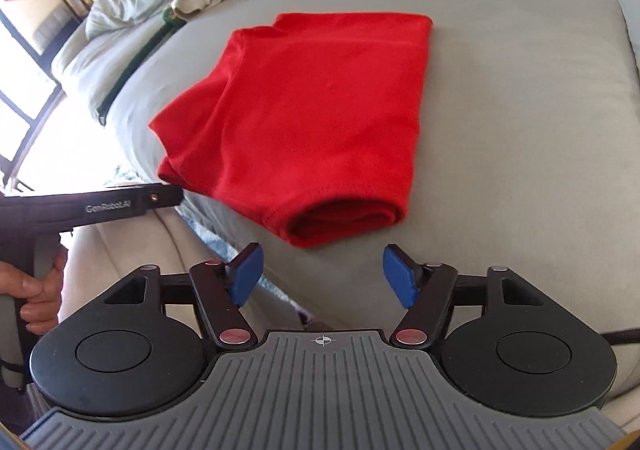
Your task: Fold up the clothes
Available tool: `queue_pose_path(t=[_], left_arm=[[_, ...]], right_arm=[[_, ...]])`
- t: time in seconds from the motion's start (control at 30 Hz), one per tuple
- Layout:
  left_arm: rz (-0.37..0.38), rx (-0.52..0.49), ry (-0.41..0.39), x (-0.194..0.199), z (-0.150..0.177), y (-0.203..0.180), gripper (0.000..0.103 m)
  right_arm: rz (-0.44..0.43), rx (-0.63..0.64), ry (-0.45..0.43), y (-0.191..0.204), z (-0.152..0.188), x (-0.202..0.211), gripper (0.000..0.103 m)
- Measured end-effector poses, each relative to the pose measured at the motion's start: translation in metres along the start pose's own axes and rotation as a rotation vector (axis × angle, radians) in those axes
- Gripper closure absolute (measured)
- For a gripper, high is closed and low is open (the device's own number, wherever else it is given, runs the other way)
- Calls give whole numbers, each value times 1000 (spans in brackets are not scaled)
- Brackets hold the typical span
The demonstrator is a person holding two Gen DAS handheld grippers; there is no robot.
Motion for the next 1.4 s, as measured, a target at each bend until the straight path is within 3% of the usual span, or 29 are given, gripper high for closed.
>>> queue_pose_path(t=[0.07,0.2,0.27,0.3,0.4,0.53,0.63,0.8,0.97,1.1,1.33,1.4], left_arm=[[47,86,-42,12,-1,11,62],[44,122,-131,17,-16,21,51],[64,146,-152,13,-27,28,37],[74,157,-160,10,-32,32,37],[119,152,-148,-2,-46,41,31],[289,190,-30,-38,-52,53,30],[441,277,50,-65,-50,62,29],[555,315,71,-79,-52,69,21],[713,280,68,-77,-61,60,31],[655,197,131,-87,-76,47,31],[663,286,176,-100,-86,47,27],[650,222,165,-95,-93,34,27]], right_arm=[[-59,-68,-7,-12,3,9,33],[-217,-258,-24,-34,-6,23,31],[-275,-345,-33,-43,-12,25,26],[-297,-385,-38,-48,-15,25,20],[-320,-474,-48,-63,-18,21,18],[-367,-561,-37,-80,-25,8,18],[-404,-622,-25,-90,-30,-3,18],[-425,-677,-18,-101,-39,-18,19],[-456,-690,-24,-107,-50,-28,20],[-428,-639,-11,-105,-66,-36,26],[-454,-601,41,-106,-100,-69,29],[-462,-590,56,-107,-110,-79,43]])
Point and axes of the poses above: each gripper's, at about its wrist camera, not at the fingertips, and x roughly against the way its jaws point, y to its left, z to its underside, the point moved 3 cm from there along -x, roughly the way its jaws point, and after that the axes turned 14 degrees about -x, right-handed, at the moved point
